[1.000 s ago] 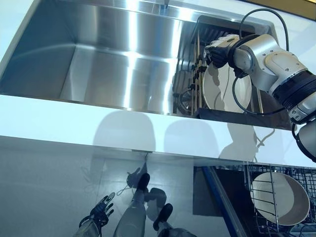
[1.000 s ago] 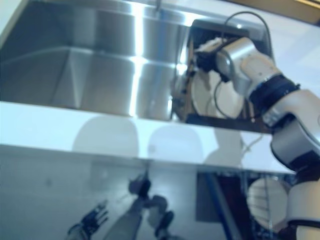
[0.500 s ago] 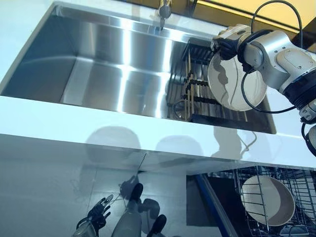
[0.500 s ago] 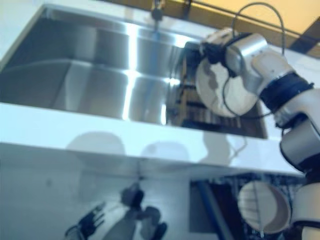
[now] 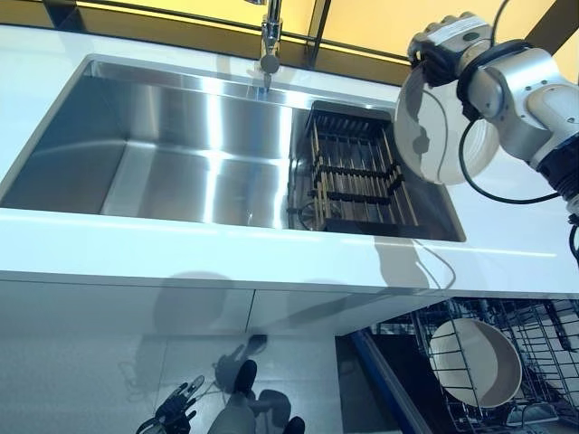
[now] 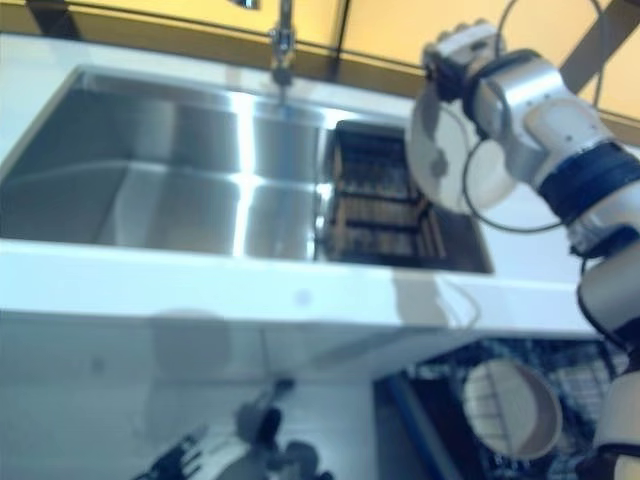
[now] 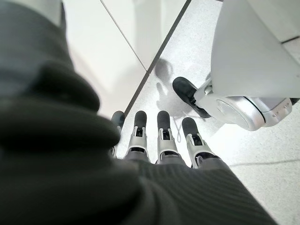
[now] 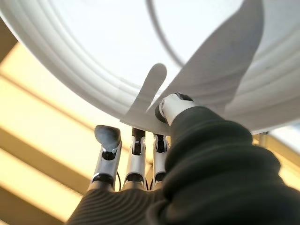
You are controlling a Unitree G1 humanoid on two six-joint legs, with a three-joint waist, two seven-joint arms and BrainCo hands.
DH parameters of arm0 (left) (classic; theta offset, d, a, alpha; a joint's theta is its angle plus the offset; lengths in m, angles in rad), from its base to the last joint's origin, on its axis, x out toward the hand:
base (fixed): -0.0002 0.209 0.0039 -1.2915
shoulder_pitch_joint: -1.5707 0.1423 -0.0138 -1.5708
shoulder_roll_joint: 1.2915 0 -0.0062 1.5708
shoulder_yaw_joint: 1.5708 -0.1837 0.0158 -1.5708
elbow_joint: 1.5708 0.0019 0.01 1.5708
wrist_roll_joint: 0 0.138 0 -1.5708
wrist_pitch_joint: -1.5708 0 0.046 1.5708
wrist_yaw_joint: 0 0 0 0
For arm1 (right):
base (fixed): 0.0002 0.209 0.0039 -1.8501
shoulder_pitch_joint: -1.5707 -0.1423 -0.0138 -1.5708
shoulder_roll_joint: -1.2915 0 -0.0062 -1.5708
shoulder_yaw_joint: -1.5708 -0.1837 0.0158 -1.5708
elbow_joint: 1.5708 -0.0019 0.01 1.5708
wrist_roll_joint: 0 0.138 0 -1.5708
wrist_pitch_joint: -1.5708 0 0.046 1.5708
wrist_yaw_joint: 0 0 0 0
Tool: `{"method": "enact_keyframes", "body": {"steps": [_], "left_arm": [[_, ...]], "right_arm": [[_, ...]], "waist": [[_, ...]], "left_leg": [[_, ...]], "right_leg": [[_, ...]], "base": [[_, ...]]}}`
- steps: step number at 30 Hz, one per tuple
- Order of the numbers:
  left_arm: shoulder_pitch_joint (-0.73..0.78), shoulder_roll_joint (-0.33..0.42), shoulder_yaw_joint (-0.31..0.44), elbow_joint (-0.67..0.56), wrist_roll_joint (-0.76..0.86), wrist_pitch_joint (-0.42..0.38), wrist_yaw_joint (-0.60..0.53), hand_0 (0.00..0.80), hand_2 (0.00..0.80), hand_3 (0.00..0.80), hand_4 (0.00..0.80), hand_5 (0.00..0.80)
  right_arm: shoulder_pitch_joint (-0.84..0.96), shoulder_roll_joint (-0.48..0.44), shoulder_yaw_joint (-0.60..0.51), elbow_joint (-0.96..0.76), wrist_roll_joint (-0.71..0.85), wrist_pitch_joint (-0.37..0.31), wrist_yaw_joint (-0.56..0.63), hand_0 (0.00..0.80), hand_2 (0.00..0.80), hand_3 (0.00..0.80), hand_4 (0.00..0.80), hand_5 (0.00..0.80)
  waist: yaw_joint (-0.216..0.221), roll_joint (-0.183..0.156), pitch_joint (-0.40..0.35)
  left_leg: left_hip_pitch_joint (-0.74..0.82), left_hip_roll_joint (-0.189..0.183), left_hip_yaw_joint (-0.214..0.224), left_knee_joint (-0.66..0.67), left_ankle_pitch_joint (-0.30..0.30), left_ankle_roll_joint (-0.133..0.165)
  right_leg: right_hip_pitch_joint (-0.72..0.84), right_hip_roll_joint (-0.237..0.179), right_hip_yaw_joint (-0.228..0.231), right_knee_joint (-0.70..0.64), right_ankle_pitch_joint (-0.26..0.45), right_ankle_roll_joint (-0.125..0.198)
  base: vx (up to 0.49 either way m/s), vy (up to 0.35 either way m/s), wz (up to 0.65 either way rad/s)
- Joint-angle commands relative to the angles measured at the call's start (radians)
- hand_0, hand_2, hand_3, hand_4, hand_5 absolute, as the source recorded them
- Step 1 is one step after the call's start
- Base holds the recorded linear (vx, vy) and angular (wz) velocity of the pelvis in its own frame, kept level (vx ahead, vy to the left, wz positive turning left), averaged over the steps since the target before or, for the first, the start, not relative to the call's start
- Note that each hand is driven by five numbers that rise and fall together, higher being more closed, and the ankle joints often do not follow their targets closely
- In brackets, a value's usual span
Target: Take plates into dishwasher
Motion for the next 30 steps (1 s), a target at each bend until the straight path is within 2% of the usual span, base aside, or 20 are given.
{"method": "enact_keyframes", "body": {"steps": [1, 4, 7, 8, 13, 16, 23, 25, 30], "left_arm": [[0.006, -0.003, -0.004, 0.036, 0.058, -0.030, -0.023, 0.000, 0.000, 0.000, 0.000, 0.000], [0.002, -0.009, -0.010, 0.044, 0.059, -0.024, -0.032, 0.000, 0.000, 0.000, 0.000, 0.000], [0.002, -0.013, -0.018, 0.046, 0.057, -0.024, -0.036, 0.000, 0.000, 0.000, 0.000, 0.000], [0.001, -0.017, -0.026, 0.046, 0.057, -0.022, -0.033, 0.000, 0.000, 0.000, 0.000, 0.000], [-0.014, -0.029, -0.038, 0.065, 0.050, -0.012, -0.046, 0.000, 0.000, 0.000, 0.000, 0.000], [-0.019, -0.043, -0.045, 0.067, 0.055, 0.000, -0.053, 0.000, 0.000, 0.000, 0.000, 0.000], [-0.031, -0.052, -0.059, 0.073, 0.064, 0.012, -0.080, 0.000, 0.000, 0.000, 0.000, 0.000], [-0.038, -0.053, -0.061, 0.075, 0.067, 0.017, -0.084, 0.000, 0.000, 0.000, 0.000, 0.000], [-0.050, -0.063, -0.064, 0.085, 0.071, 0.011, -0.098, 0.000, 0.000, 0.000, 0.000, 0.000]], "right_arm": [[-0.157, -0.066, 0.037, 0.062, 0.092, 0.127, -0.157, 0.800, 0.800, 0.800, 0.800, 0.800], [-0.112, -0.100, -0.045, 0.084, 0.180, 0.230, -0.285, 0.800, 0.800, 0.800, 0.800, 0.800], [-0.087, -0.130, -0.086, 0.100, 0.134, 0.264, -0.383, 0.800, 0.800, 0.800, 0.800, 0.800], [-0.074, -0.155, -0.112, 0.098, 0.178, 0.279, -0.461, 0.800, 0.800, 0.800, 0.800, 0.800], [0.045, -0.219, -0.263, 0.070, 0.193, 0.250, -0.633, 0.800, 0.800, 0.800, 0.800, 0.800], [0.200, -0.244, -0.396, 0.042, 0.154, 0.242, -0.733, 0.800, 0.800, 0.800, 0.800, 0.800], [0.541, -0.251, -0.677, 0.072, 0.239, 0.224, -0.768, 0.800, 0.800, 0.800, 0.800, 0.800], [0.600, -0.240, -0.725, 0.079, 0.234, 0.211, -0.764, 0.800, 0.800, 0.800, 0.800, 0.800], [0.767, -0.184, -0.867, 0.122, 0.372, 0.207, -0.660, 0.800, 0.800, 0.800, 0.800, 0.800]], "waist": [[-0.030, -0.021, -0.042], [-0.048, -0.010, -0.061], [-0.059, -0.002, -0.069], [-0.069, 0.004, -0.078], [-0.099, 0.023, -0.100], [-0.116, 0.041, -0.112], [-0.145, 0.063, -0.115], [-0.151, 0.067, -0.114], [-0.172, 0.078, -0.108]], "left_leg": [[0.148, -0.035, 0.074, -0.003, -0.214, 0.053], [0.169, -0.035, 0.091, -0.003, -0.225, 0.057], [0.183, -0.034, 0.101, -0.003, -0.232, 0.060], [0.192, -0.033, 0.110, -0.003, -0.237, 0.062], [0.215, -0.032, 0.135, -0.003, -0.253, 0.067], [0.228, -0.029, 0.152, -0.003, -0.262, 0.071], [0.240, -0.022, 0.190, -0.003, -0.281, 0.077], [0.242, -0.021, 0.197, -0.003, -0.283, 0.079], [0.251, -0.017, 0.219, -0.003, -0.289, 0.083]], "right_leg": [[-0.034, 0.001, 0.021, 0.000, 0.059, 0.033], [-0.024, 0.002, 0.044, 0.000, 0.061, 0.037], [-0.019, 0.004, 0.062, 0.000, 0.062, 0.039], [-0.014, 0.005, 0.075, 0.000, 0.063, 0.041], [-0.006, 0.009, 0.106, 0.000, 0.062, 0.048], [-0.002, 0.010, 0.126, 0.000, 0.061, 0.051], [-0.006, 0.014, 0.164, 0.000, 0.063, 0.056], [-0.008, 0.015, 0.173, 0.000, 0.065, 0.056], [-0.011, 0.016, 0.204, 0.000, 0.069, 0.053]], "base": [[-0.020, 0.026, -0.18], [-0.016, 0.033, -0.24], [-0.012, 0.023, -0.27], [0.003, 0.023, -0.29], [0.003, 0.020, -0.26], [0.009, 0.020, -0.31], [0.000, 0.001, -0.22], [0.004, -0.002, -0.16], [0.013, 0.001, -0.18]]}}
